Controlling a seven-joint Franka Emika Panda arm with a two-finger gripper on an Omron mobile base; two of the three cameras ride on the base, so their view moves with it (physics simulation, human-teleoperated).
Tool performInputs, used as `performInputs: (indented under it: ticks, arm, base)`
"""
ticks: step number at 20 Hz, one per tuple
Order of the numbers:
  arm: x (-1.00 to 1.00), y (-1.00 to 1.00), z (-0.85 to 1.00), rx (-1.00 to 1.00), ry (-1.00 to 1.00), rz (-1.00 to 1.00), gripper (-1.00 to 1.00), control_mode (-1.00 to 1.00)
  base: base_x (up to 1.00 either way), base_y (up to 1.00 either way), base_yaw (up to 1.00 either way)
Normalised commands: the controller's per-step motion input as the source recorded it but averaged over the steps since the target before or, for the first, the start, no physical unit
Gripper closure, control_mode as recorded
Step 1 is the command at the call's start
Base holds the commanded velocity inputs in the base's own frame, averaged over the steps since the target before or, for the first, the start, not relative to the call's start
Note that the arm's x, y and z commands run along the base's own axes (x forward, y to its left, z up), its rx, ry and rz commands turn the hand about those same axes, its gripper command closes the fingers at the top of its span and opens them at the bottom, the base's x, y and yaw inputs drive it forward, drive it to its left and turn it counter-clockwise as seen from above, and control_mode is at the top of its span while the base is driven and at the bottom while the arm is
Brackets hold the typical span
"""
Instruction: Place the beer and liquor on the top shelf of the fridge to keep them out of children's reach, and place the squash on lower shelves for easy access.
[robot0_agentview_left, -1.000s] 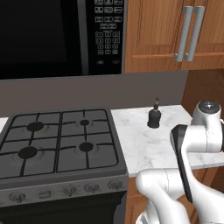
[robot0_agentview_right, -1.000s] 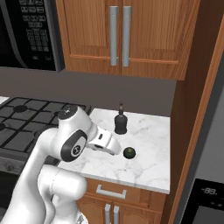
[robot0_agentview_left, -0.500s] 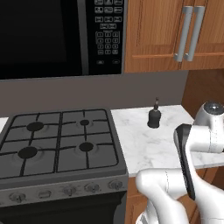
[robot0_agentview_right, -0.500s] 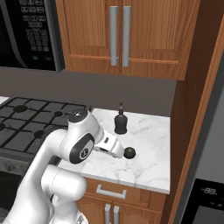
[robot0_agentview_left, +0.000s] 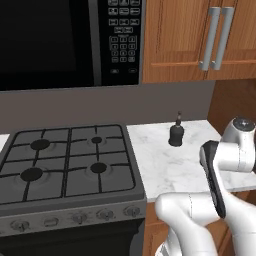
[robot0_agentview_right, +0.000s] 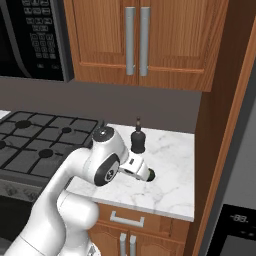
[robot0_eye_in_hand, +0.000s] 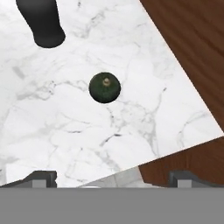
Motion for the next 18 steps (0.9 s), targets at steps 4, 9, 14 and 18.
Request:
performInputs:
  ticks: [4,9,14,18]
  arm:
    - [0.39,-0.19,-0.36,0.01,0.0,0.0,-1.0,-1.0]
    - [0.41,-0.08,-0.31,0.0,0.0,0.0,-1.0,-1.0]
    - [0.39,0.0,-0.21,0.0,0.0,0.0,-1.0,-1.0]
    - [0.4,0.0,-0.2,0.0,0.0,0.0,-1.0,-1.0]
  base:
    - [0.0,0.0,0.0]
    - [0.0,0.0,0.0]
    - [0.0,0.0,0.0]
    - [0.0,0.0,0.0]
